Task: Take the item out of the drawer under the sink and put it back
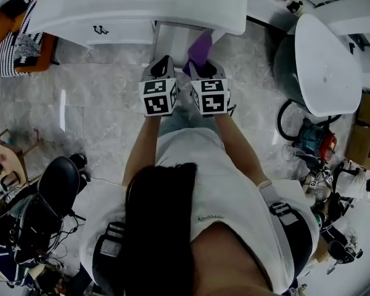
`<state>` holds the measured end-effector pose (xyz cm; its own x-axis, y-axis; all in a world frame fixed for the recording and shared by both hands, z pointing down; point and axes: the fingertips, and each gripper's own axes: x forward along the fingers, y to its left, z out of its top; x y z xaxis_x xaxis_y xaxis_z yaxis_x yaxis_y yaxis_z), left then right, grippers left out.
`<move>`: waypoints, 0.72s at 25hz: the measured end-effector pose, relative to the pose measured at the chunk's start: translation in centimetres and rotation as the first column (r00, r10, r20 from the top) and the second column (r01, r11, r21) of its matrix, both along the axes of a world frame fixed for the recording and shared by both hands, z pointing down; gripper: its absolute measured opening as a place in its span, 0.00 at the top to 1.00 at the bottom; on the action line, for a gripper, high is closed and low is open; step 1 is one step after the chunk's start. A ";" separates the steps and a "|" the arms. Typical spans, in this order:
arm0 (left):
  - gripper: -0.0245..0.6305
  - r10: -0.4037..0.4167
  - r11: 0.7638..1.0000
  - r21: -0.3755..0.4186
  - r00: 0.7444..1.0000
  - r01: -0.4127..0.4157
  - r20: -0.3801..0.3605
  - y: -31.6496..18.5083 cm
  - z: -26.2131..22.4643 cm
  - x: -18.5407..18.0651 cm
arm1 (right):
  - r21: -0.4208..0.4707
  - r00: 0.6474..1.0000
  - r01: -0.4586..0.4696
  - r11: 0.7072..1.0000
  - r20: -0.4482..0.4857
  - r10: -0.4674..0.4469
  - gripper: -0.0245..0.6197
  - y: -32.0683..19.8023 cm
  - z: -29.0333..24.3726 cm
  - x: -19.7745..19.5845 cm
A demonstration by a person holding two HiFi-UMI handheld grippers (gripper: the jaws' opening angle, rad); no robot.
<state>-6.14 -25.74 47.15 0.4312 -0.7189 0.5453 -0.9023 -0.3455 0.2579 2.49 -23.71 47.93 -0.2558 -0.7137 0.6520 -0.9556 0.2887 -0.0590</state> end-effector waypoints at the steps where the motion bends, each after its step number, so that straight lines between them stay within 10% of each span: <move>1: 0.96 0.002 1.000 -0.006 1.000 -0.002 0.002 -0.4 0.3 -0.1 | -0.003 1.000 -0.002 1.000 0.000 0.002 0.79 -0.4 0.2 -0.2; 18: 0.96 -0.052 0.995 -0.089 0.999 0.053 0.013 -3.6 5.4 -0.2 | -0.121 0.998 0.062 0.991 0.020 -0.060 0.79 -4.1 6.5 -0.9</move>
